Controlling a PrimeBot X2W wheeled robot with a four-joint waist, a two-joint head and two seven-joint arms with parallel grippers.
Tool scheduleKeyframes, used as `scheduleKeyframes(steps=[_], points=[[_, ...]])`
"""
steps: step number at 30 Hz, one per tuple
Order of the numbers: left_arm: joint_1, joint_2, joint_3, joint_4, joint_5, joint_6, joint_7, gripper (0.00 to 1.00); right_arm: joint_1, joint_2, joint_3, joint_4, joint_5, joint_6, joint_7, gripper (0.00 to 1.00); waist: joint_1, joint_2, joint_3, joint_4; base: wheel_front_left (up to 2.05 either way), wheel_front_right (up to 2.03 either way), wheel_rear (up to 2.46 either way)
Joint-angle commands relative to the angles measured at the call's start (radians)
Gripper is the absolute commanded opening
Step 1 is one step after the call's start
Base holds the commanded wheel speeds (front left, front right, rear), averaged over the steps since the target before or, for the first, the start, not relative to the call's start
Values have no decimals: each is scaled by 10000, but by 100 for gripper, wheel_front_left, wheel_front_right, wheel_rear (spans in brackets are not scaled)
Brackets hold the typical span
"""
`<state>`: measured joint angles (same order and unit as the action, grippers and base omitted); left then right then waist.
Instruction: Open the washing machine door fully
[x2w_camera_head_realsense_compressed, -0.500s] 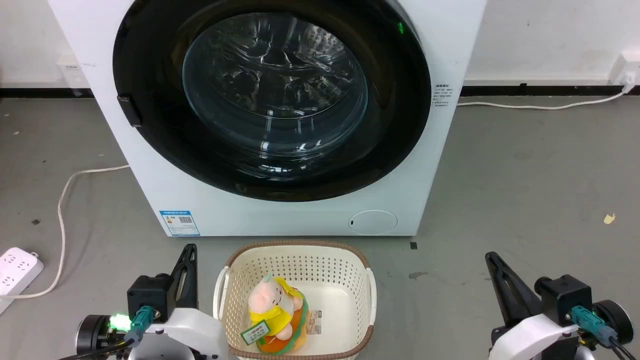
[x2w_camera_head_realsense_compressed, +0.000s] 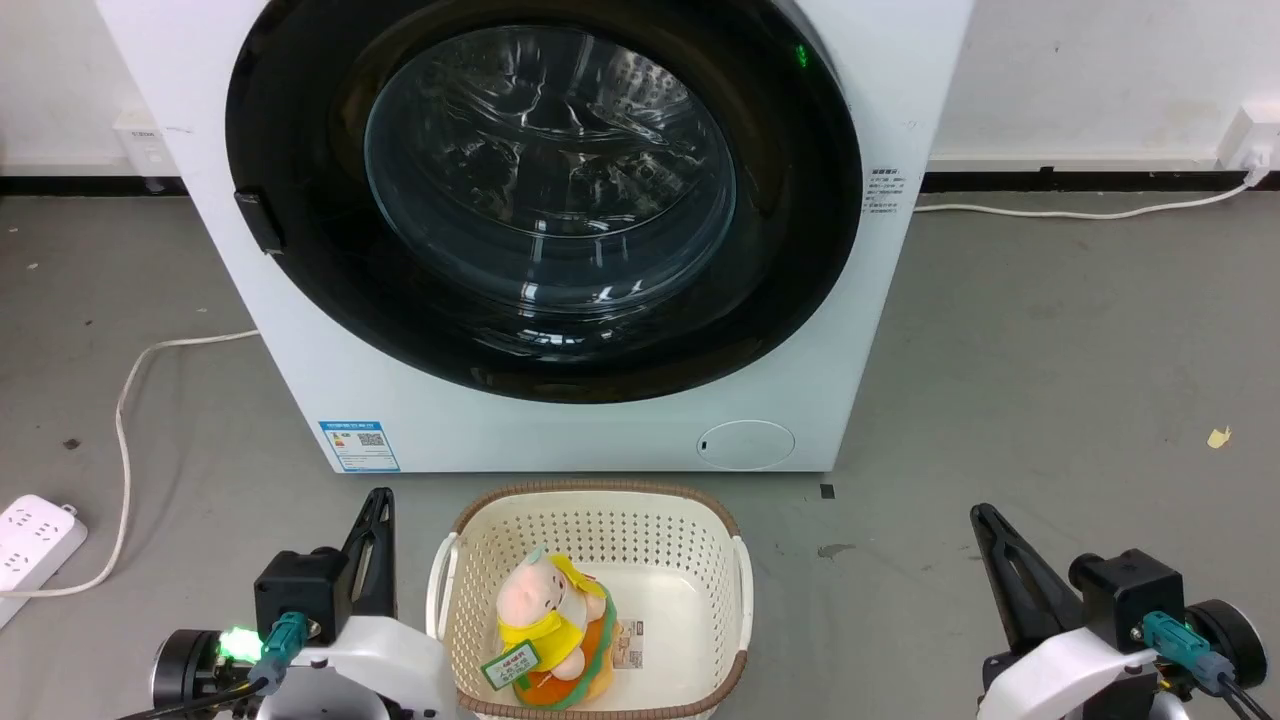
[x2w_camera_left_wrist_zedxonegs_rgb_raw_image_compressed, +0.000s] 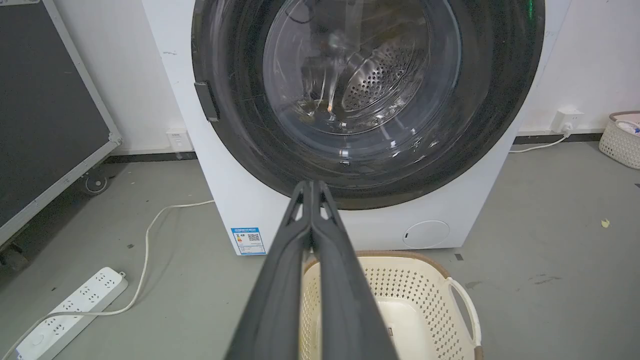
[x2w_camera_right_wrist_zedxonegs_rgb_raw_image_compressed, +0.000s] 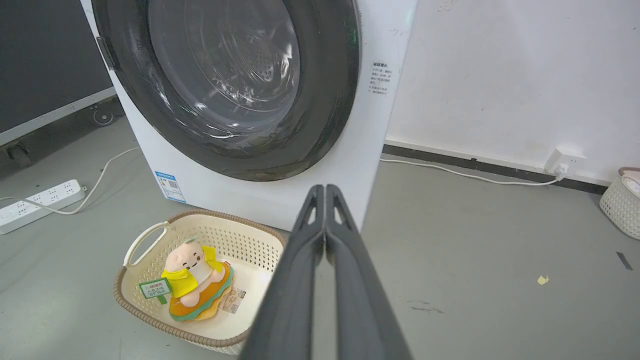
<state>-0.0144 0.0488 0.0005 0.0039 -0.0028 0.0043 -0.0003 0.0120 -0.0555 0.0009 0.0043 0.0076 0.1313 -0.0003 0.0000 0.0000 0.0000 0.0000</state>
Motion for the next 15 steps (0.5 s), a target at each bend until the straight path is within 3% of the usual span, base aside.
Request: scheduleKeyframes(steps=[1, 15], points=[[144, 14, -5, -39, 28, -43, 3, 0, -120, 53, -9, -43, -76, -6, 3, 0, 0, 0, 0, 0, 0, 0, 0], [144, 14, -5, -39, 28, -43, 3, 0, -120, 53, -9, -43, -76, -6, 3, 0, 0, 0, 0, 0, 0, 0, 0]])
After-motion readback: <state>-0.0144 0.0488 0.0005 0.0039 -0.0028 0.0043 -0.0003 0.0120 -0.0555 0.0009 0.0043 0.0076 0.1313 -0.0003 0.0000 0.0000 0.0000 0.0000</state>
